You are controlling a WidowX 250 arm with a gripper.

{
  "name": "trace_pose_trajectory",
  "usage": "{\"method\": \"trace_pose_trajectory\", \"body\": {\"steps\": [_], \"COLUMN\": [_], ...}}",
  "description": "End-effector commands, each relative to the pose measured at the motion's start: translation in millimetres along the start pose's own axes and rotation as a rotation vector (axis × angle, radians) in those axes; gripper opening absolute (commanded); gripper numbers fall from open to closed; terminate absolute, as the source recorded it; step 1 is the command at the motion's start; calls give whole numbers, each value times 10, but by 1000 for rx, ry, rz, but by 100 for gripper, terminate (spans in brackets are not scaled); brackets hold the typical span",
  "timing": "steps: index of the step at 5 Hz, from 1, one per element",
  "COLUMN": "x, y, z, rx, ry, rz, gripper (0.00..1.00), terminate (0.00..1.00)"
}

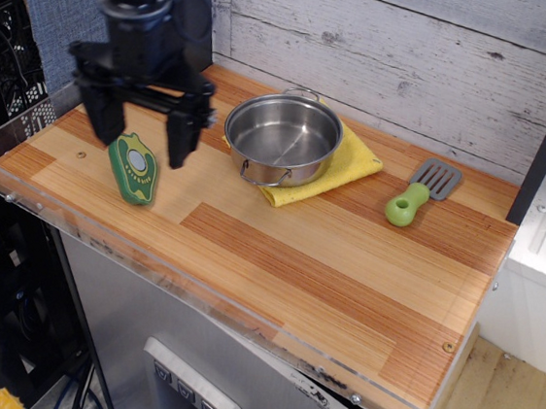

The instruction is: Pick up green corn and move it right towards the table's edge

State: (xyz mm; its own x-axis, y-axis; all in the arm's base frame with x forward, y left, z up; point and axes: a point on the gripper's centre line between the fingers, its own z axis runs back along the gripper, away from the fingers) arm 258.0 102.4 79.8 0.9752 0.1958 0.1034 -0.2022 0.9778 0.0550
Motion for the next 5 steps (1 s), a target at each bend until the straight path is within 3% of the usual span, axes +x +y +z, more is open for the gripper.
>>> {"method": "trace_pose_trajectory", "body": {"steps": [1,5], "x": [41,98], "y": [216,233], "z": [-204,-490], "rx": [-2,6], "ry": [-6,89], "rz": [23,53], "gripper": [100,100], "terminate": [0,0]}}
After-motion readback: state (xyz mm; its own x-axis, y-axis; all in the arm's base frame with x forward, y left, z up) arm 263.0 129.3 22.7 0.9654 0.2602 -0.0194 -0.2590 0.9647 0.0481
